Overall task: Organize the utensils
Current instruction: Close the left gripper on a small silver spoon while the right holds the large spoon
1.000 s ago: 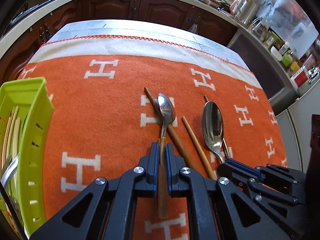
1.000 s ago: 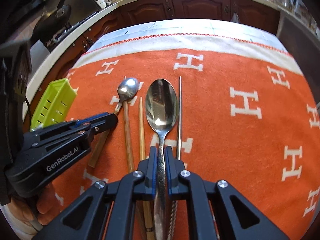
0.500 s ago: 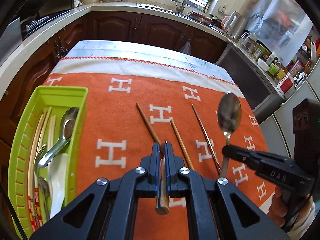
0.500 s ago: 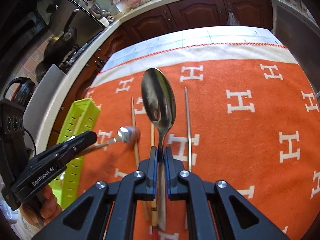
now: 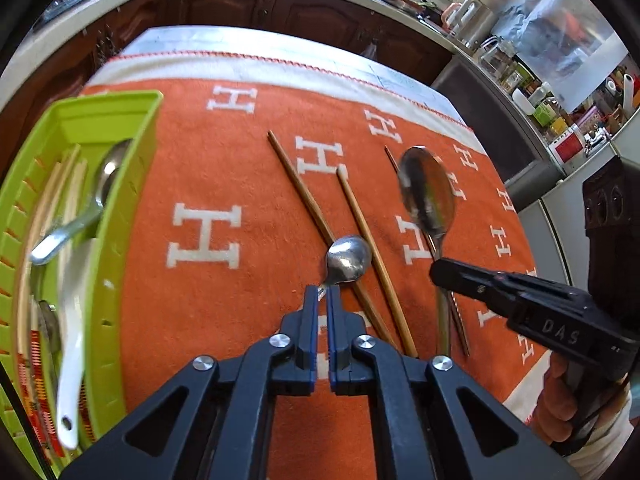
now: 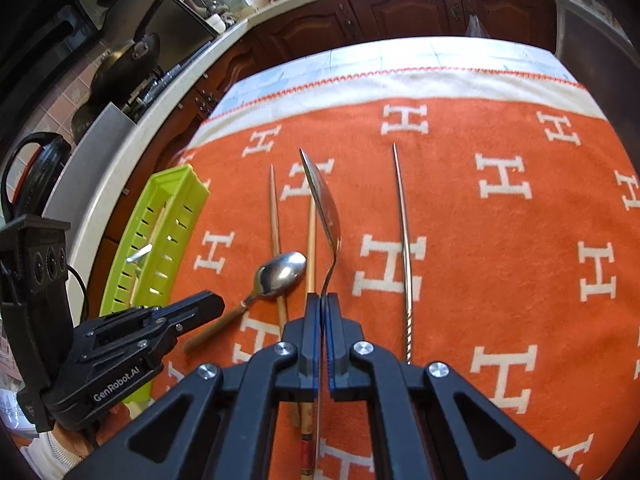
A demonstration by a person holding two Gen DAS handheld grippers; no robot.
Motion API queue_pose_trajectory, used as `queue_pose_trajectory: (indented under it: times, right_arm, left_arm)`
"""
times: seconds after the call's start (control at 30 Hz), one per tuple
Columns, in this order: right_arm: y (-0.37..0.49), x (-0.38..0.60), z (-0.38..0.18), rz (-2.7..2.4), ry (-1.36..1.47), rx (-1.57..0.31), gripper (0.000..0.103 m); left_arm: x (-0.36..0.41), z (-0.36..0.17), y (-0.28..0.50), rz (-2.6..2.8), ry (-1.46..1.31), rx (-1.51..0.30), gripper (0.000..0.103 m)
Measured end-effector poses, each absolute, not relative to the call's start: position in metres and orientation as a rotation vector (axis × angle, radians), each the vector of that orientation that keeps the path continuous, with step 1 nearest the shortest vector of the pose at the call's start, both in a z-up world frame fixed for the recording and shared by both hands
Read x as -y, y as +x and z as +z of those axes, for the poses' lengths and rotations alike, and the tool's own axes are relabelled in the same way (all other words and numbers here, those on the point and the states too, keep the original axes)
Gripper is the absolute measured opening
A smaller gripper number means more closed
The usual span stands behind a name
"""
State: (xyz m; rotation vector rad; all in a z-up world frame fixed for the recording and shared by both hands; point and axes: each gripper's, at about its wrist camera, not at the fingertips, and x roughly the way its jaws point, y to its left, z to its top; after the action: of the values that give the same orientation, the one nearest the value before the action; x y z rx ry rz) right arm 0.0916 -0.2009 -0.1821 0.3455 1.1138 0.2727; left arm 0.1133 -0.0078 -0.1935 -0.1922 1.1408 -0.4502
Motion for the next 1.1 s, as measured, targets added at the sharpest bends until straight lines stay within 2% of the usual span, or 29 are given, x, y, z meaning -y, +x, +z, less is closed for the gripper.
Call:
queue_pose_trajectory:
  times: [0.33, 0.53, 0.7, 0.93, 1.1]
  right_arm:
    - [0.096, 0.203, -0.203, 0.255, 0.365, -1.162, 0.002]
    - [0.096, 0.208, -0.207, 0.263, 0.368, -1.172, 0.003]
    - [0.095, 0.207, -0.207, 0.267, 0.36, -1.169, 0.003]
    - [0.095, 0.201, -0.208, 0.248, 0.32, -1.17, 0.005]
    - [0.096, 0.197, -0.21, 0.237, 0.291, -1.17, 0.007]
  left_arm:
    - [0.011, -0.214, 0.131, -0.482, -0.223, -1.194, 0.02]
    - [0.024, -0.213, 0.14, -0.521, -0.196, -1.2, 0.022]
    - [0.04, -0.21, 0.142, -0.544, -0.118, -1.188, 0.021]
    - [0.042, -0.206, 0.136, -0.525, -0.136, -1.174, 0.006]
    - [0.042, -0.205, 0.127, -0.523, -0.116, -1.156, 0.004]
